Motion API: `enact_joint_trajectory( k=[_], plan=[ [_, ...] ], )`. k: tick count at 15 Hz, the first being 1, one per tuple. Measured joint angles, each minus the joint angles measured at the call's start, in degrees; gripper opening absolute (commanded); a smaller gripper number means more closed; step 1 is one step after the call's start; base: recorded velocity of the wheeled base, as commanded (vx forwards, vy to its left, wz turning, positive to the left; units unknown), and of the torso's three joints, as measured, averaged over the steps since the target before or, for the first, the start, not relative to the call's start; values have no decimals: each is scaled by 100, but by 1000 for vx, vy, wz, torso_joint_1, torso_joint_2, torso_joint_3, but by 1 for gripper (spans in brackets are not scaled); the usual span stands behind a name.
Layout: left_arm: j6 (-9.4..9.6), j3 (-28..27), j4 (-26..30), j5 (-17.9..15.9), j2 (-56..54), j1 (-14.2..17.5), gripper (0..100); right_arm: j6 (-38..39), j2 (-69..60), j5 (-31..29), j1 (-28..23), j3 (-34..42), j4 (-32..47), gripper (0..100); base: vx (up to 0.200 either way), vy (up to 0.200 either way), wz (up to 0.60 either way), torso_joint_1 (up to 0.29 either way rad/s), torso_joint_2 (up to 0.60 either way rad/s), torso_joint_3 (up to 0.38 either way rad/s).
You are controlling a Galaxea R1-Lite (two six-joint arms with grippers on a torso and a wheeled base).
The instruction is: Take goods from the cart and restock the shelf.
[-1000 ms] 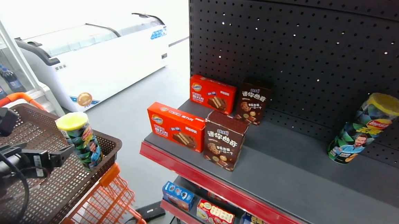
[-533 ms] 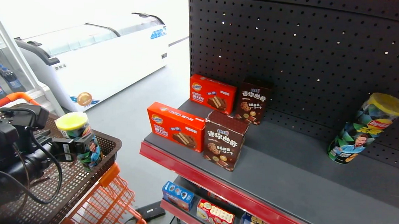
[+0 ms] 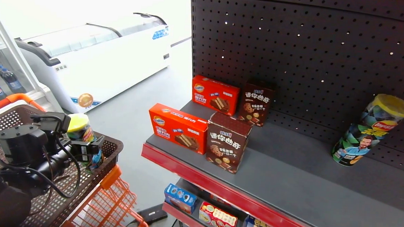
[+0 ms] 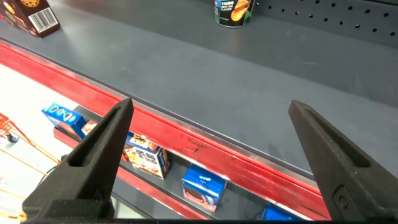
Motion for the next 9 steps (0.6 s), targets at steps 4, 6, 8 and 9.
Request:
enact_joint_trajectory(
  k=[4, 6, 8, 9],
  plan=[
    [46, -373, -29, 0, 401, 118, 100, 0, 0, 0, 0, 0, 0, 100, 0, 0, 0, 0, 0, 0],
    [48, -527, -29, 0, 560, 168, 100, 0, 0, -2, -2, 0, 0, 100, 0, 0, 0, 0, 0, 0],
    [44, -662, -29, 0, 722, 190, 100, 0, 0, 0, -5, 0, 0, 100, 0, 0, 0, 0, 0, 0],
    [37, -739, -34, 2, 802, 193, 100, 2, 0, 0, -5, 0, 0, 100, 0, 0, 0, 0, 0, 0]
  ],
)
